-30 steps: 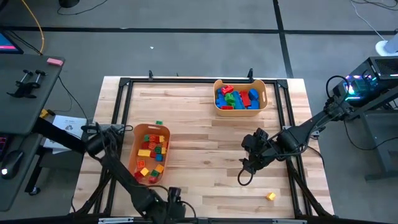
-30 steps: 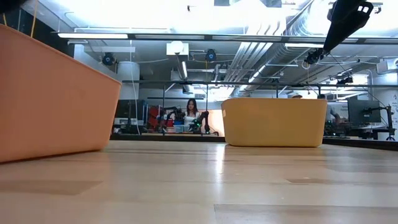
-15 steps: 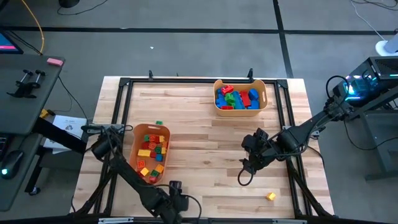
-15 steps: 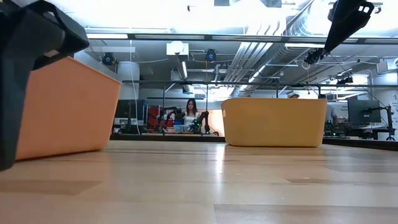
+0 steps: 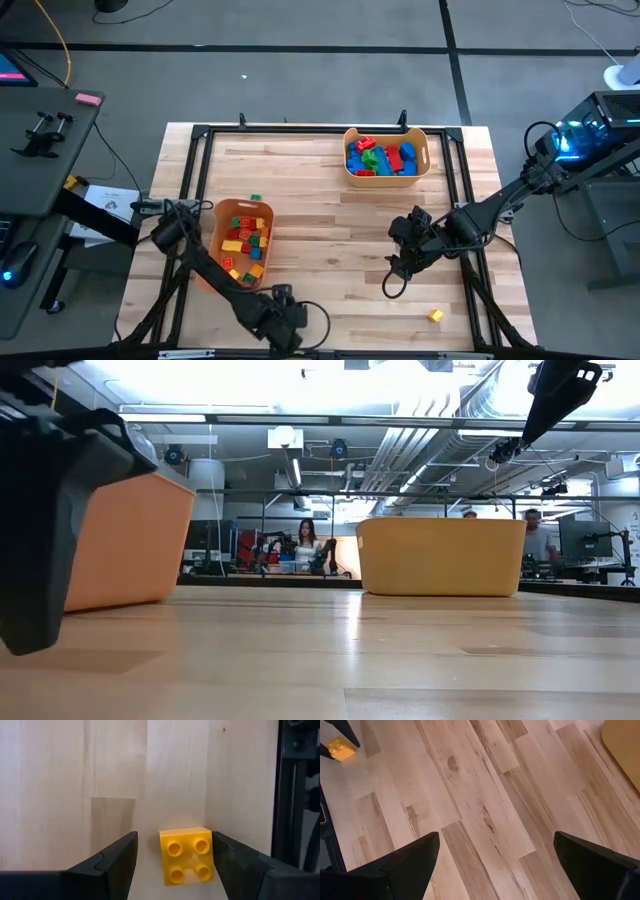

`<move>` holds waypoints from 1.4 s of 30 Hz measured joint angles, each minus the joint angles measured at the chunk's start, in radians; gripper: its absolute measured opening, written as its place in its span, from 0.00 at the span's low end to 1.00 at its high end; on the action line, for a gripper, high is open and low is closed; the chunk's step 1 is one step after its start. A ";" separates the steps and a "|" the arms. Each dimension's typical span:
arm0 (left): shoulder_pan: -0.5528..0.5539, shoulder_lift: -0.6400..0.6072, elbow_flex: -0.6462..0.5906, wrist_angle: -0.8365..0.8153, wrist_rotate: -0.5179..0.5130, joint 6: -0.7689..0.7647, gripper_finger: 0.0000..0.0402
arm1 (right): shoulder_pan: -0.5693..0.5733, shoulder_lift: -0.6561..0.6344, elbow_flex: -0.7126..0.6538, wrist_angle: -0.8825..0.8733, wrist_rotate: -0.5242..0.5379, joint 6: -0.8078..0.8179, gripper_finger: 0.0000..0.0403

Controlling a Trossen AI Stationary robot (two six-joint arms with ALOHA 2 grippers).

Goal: Sort blocks by size
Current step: Put the yellow game piece into the orange bin

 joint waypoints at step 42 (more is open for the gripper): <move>0.187 -0.292 0.166 -0.420 -0.198 0.141 0.22 | 0.000 0.000 0.000 0.000 0.002 -0.008 0.97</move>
